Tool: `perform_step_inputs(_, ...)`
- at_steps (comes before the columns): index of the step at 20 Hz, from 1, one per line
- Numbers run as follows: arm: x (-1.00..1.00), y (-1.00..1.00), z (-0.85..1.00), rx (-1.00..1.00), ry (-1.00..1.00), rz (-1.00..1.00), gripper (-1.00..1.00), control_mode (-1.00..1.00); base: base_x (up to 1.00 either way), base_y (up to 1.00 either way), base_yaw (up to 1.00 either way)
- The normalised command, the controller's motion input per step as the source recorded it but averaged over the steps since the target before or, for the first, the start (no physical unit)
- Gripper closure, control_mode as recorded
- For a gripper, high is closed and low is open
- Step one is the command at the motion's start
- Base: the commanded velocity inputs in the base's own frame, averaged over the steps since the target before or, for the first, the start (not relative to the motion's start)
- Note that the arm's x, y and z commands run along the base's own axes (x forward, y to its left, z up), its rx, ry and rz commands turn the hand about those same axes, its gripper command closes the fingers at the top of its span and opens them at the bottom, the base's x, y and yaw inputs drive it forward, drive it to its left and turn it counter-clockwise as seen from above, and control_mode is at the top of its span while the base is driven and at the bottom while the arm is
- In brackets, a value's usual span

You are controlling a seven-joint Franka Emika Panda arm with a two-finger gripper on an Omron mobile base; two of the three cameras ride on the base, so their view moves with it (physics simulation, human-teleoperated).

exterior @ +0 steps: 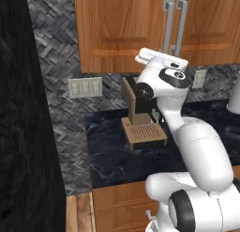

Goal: Open the cabinet. Pick the tangerine and peach from the cabinet and place them into the bowl. Then close the cabinet.

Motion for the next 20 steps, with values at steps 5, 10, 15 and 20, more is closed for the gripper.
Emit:
perform_step_inputs(5, 1.00, -0.88, 0.00, 0.26, 0.09, 0.00, -1.00, -1.00, 0.00, 0.00, 0.00)
perform_step_inputs(10, 1.00, -0.77, 0.00, 0.26, 0.12, 0.00, -1.00, -1.00, 0.00, 0.00, 0.00)
perform_step_inputs(15, 1.00, -0.82, -0.27, 0.21, 0.06, 0.12, -1.00, -1.00, 0.00, 0.00, 0.00)
perform_step_inputs(20, 0.97, -0.30, -0.44, -0.02, -0.02, 0.01, -1.00, -1.00, 0.00, 0.00, 0.00)
